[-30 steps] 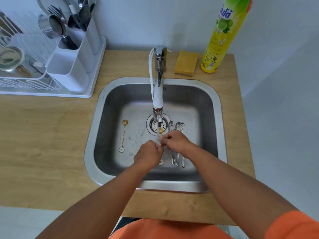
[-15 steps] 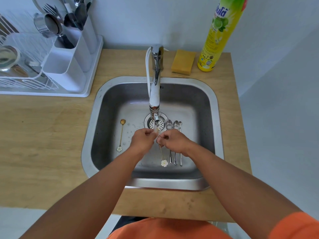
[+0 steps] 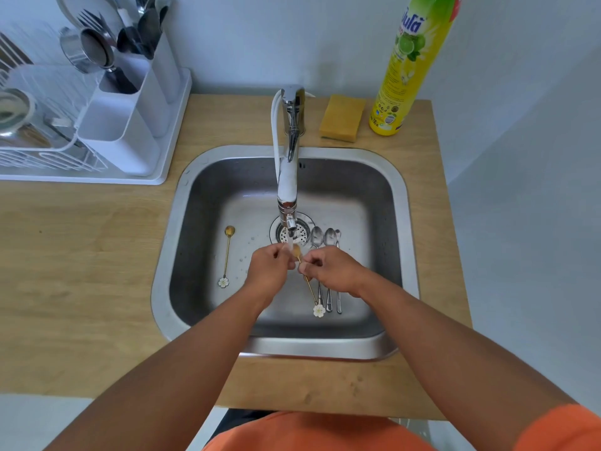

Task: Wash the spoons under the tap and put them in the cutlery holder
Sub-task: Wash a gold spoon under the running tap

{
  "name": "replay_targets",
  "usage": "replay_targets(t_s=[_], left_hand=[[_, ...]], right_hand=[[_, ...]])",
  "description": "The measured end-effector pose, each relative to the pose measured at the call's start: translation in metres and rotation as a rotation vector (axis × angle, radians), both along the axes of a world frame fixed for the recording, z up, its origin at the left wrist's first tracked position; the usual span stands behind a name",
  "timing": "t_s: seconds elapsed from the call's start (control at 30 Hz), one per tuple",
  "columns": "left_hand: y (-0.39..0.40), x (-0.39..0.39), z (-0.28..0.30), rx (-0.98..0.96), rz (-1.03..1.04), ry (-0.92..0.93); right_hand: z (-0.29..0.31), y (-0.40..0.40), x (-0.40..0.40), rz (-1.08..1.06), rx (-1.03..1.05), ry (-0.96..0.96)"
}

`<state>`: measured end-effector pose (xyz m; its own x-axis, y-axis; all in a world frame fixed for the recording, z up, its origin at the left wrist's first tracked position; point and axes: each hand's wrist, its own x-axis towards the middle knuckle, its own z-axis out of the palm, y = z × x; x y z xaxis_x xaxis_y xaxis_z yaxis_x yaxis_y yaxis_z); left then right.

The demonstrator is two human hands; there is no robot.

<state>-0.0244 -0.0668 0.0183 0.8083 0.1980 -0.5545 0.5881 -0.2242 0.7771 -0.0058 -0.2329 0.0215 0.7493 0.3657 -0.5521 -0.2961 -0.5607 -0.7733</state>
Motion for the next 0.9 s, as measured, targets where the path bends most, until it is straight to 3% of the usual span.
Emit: replay_targets(t_s=[0.2,0.37,0.63,0.9], left_hand=[[0.0017,-0.0013,0.0011,-0.144,0.130,0.073],[-0.0032,0.0006,0.0020,-0.100,0.225,0.063],[0.0018,-0.0055,0.0005,-0.159,0.144,0.047],[-0.0043,-0.0049,0.0032,-0.090,0.264,0.014]], right_hand=[[0.0050,0.0041,0.0026,0.050,-0.040,-0.032],[0.0034,0.0075,0.0008,0.034,-0.033,-0.039],[0.0022,0.0025,0.0001,0.016,-0.046,-0.068],[0.0007,0.0074,-0.0043,0.045,-0.031,-0.084]])
